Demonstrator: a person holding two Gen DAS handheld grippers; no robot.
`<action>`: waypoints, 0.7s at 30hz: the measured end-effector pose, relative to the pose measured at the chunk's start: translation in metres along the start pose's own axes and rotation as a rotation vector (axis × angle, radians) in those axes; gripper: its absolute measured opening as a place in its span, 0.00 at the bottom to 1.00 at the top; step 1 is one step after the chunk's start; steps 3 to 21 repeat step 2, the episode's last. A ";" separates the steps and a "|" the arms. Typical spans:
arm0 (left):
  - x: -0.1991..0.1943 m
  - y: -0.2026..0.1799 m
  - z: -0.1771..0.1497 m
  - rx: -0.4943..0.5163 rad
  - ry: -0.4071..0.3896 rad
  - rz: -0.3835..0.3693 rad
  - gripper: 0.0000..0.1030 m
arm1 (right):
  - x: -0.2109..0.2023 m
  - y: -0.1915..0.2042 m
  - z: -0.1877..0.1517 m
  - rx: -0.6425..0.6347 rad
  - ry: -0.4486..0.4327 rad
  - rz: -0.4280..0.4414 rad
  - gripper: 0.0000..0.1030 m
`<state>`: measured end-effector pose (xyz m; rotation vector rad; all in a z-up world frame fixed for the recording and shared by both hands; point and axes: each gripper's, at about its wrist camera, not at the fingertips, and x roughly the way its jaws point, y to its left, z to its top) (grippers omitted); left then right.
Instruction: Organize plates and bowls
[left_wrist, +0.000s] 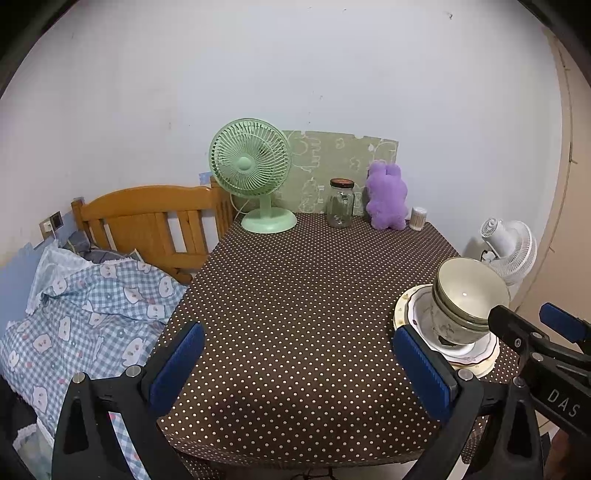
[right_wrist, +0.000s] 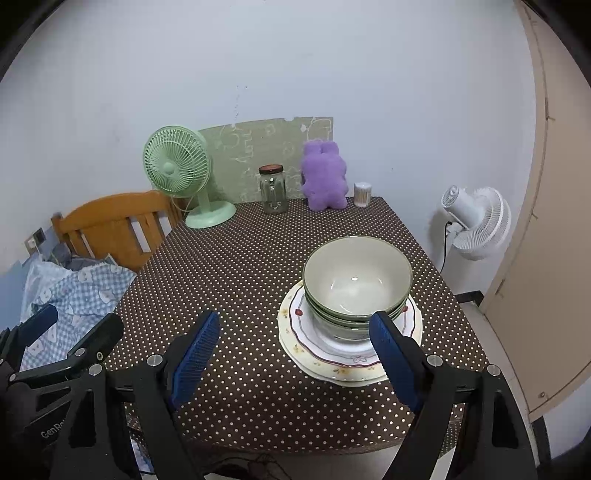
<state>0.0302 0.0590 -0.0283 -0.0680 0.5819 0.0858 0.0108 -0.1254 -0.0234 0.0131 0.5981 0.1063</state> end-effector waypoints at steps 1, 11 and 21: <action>0.000 0.000 0.000 0.000 0.000 0.000 1.00 | 0.000 0.000 0.000 0.000 0.001 0.000 0.83; 0.000 -0.001 0.001 0.002 0.002 -0.001 1.00 | 0.000 0.000 0.000 0.000 0.003 -0.001 0.83; 0.000 -0.001 0.001 0.002 0.002 -0.001 1.00 | 0.000 0.000 0.000 0.000 0.003 -0.001 0.83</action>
